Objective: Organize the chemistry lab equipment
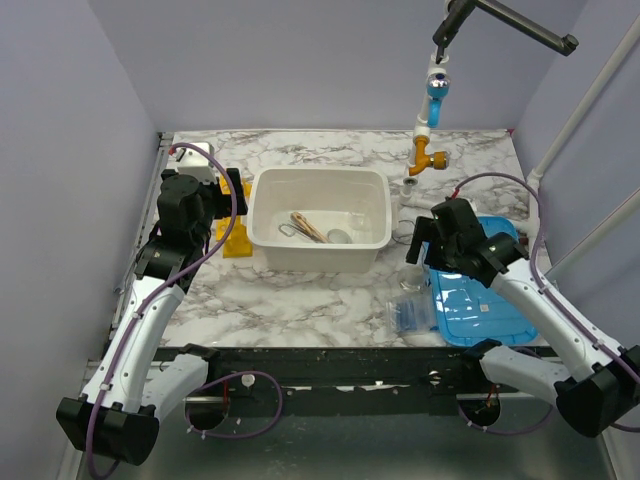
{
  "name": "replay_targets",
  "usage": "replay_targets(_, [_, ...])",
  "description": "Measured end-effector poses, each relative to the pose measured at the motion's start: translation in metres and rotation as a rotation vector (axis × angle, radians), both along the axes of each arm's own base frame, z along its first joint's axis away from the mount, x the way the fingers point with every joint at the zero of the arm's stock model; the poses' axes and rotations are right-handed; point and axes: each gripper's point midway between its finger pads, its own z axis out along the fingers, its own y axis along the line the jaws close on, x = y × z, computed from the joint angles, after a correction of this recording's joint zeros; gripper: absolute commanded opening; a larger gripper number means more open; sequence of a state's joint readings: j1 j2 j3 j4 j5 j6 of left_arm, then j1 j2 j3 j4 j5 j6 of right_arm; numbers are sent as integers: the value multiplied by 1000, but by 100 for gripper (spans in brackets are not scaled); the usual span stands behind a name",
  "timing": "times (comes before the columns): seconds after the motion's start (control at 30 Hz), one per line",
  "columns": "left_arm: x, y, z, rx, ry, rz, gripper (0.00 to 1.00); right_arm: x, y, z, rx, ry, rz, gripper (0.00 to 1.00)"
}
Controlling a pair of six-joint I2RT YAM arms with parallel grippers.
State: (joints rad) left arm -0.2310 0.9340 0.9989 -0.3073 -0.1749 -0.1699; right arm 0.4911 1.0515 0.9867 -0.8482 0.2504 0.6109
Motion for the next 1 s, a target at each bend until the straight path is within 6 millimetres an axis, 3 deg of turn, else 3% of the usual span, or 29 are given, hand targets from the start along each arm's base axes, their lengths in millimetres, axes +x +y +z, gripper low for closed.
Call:
replay_targets(0.13, [0, 0, 0, 0, 0, 0, 99, -15, 0, -35, -9, 105, 7, 90])
replay_targets(0.23, [0, 0, 0, 0, 0, 0, 99, -22, 2, -49, -7, 149, 20, 90])
replay_targets(0.57, [0, 0, 0, -3, 1, 0, 99, -14, 11, -88, -18, 217, 29, 91])
replay_targets(1.0, [0, 0, 0, -4, 0, 0, 99, -10, 13, -115, -38, 252, 13, 94])
